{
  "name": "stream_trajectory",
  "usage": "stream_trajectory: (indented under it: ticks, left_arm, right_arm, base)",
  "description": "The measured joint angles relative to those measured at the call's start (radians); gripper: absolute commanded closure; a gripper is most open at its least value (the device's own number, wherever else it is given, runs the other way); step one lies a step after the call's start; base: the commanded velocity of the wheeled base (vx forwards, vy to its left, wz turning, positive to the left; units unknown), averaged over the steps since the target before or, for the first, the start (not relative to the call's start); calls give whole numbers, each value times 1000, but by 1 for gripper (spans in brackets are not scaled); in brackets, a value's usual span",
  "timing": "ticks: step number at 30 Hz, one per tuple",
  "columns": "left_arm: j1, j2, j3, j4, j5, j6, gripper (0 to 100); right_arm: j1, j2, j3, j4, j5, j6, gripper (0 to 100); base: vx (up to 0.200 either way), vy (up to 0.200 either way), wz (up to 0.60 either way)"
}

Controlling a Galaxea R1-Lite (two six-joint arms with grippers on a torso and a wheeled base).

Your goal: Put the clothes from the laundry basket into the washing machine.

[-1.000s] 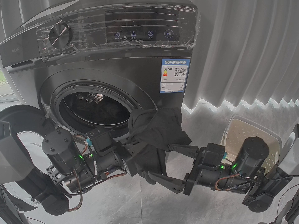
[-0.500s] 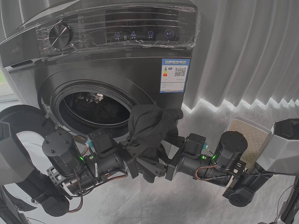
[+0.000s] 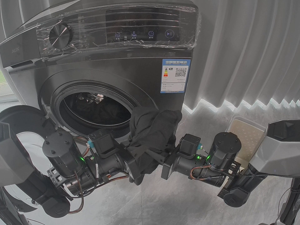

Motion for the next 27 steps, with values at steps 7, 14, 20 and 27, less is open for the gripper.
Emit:
stream_trajectory:
  ticks: [7, 14, 20, 27]
  left_arm:
    - [5, 0, -1, 0, -2, -5, 100]
    - [6, 1, -4, 0, -3, -20, 0]
    - [1, -7, 5, 1, -3, -30, 0]
    - [-1, -37, 49, 2, -10, -31, 0]
  right_arm:
    - [20, -15, 31, 0, -3, 0, 100]
    - [37, -54, 73, 1, -4, 2, 100]
    - [35, -101, 125, 1, -3, 3, 100]
    - [18, -156, 171, 0, 0, 2, 100]
  base:
    - [0, 0, 0]
    - [0, 0, 0]
    - [0, 0, 0]
    - [0, 0, 0]
